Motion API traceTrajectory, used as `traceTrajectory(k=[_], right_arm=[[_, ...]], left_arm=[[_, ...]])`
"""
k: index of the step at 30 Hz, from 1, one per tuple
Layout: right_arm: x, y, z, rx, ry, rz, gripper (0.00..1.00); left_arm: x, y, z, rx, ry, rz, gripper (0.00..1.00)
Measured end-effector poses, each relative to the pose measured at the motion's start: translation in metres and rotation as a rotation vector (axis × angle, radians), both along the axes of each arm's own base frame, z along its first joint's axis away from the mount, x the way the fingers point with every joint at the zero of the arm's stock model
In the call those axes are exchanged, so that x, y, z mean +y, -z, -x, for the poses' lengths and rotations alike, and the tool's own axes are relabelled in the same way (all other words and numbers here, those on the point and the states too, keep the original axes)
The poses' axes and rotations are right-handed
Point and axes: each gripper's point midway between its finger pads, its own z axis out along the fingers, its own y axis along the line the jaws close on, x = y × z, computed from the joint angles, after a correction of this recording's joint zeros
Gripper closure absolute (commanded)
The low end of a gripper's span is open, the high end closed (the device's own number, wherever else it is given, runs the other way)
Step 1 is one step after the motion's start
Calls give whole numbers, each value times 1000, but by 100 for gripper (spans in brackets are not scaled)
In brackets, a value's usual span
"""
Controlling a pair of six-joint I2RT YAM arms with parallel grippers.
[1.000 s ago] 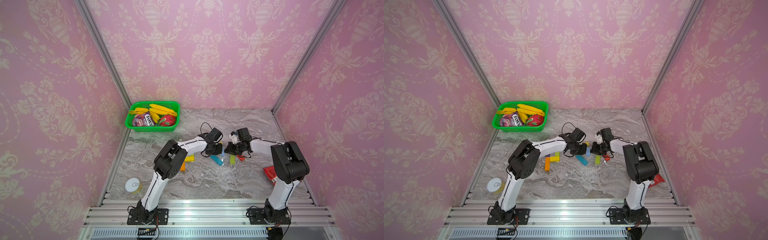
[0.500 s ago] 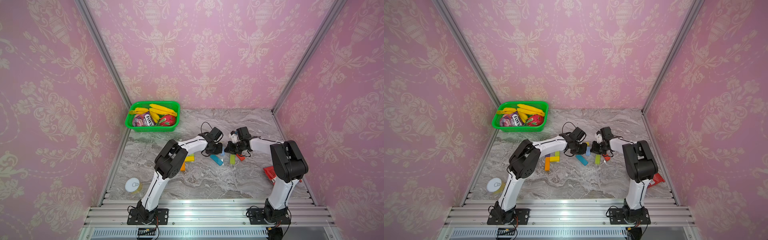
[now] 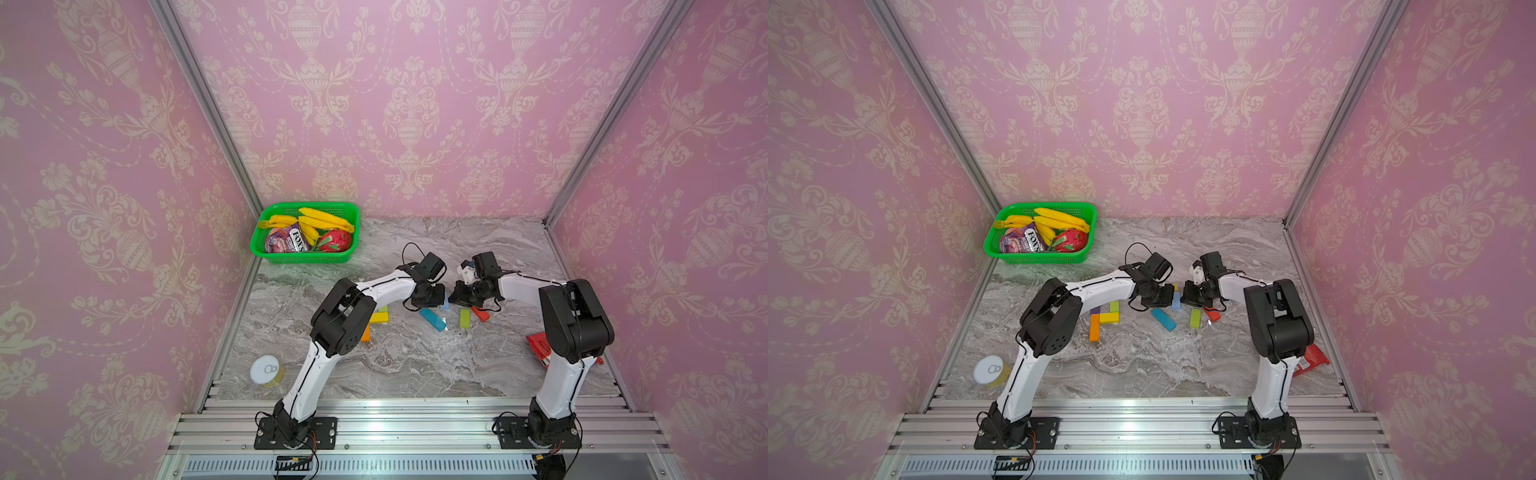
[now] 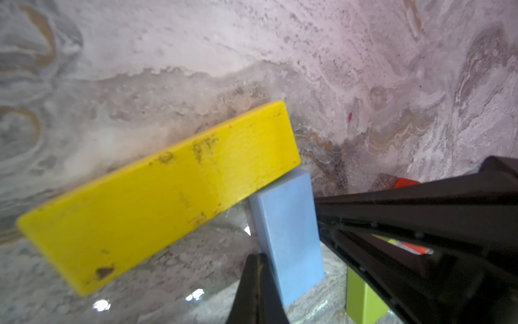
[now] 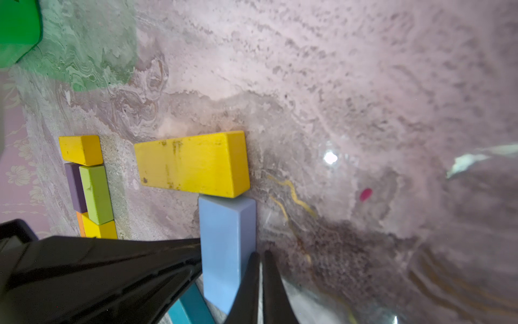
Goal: Assemble the letter p with building blocks
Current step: Assemble the building block at the center of the board.
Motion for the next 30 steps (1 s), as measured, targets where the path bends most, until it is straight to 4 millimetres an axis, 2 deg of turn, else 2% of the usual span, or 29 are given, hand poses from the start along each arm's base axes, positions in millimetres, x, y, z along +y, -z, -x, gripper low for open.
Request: traceTrajectory(k=[30], right_arm=[[-1,0,-7,6,7,5,90]], left_arm=[[-1,1,-1,9,1,-7,100]])
